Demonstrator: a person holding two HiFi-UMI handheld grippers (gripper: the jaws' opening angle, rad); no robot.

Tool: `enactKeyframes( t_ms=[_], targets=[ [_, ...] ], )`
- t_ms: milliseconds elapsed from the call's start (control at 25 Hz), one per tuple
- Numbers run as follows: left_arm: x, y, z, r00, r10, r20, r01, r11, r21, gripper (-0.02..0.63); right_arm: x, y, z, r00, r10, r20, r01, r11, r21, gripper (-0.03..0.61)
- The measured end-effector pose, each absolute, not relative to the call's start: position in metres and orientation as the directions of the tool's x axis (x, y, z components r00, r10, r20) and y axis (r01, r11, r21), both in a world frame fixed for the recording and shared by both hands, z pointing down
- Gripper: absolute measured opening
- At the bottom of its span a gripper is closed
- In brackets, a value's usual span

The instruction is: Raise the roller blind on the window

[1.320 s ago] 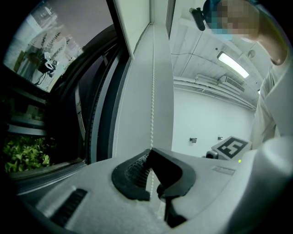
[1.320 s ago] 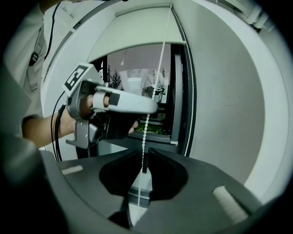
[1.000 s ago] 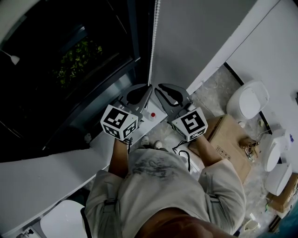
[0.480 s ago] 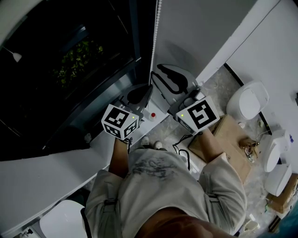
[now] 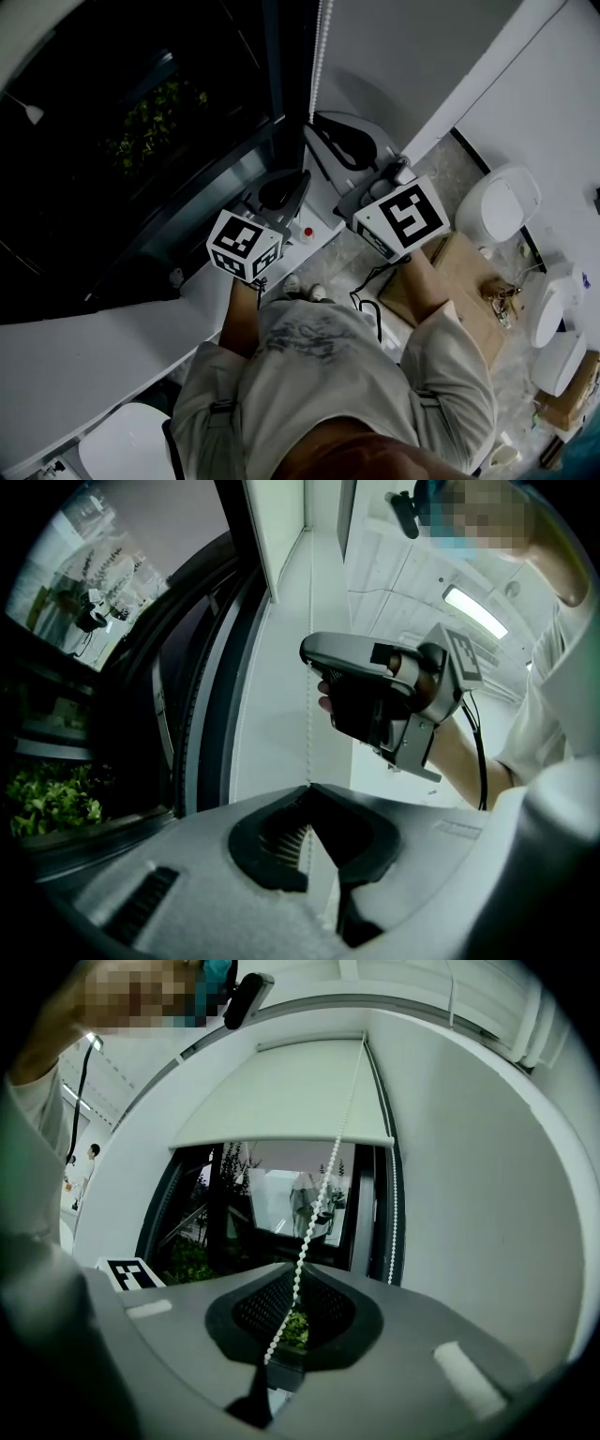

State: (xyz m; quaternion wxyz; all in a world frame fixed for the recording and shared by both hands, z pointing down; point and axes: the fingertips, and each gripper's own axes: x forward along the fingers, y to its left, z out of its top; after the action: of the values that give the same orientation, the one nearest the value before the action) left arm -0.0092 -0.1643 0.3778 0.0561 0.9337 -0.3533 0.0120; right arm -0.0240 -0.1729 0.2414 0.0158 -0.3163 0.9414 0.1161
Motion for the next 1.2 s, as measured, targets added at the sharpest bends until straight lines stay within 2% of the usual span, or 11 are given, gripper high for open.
enactKeyframes(
  t_ms=[80, 360, 1200],
  targets=[
    [-0.009, -0.165, 0.378, 0.751, -0.658, 0.060, -0.660, -0.745, 0.095, 0.012, -0.025, -0.172, 0.242, -0.804, -0.584, -0.109, -0.594, 0.783, 0.183, 0.016],
    [-0.011, -0.167, 0.381, 0.753, -0.655, 0.061, -0.658, -0.747, 0.097, 0.012, -0.022, -0.173, 0.246, -0.794, -0.594, -0.130, -0.608, 0.780, 0.147, 0.012],
    [-0.002, -0.172, 0.448, 0.746, -0.641, 0.181, -0.666, -0.727, 0.167, 0.012, -0.020, -0.179, 0.312, -0.770, -0.638, -0.018, -0.633, 0.759, 0.155, 0.011]
  ],
)
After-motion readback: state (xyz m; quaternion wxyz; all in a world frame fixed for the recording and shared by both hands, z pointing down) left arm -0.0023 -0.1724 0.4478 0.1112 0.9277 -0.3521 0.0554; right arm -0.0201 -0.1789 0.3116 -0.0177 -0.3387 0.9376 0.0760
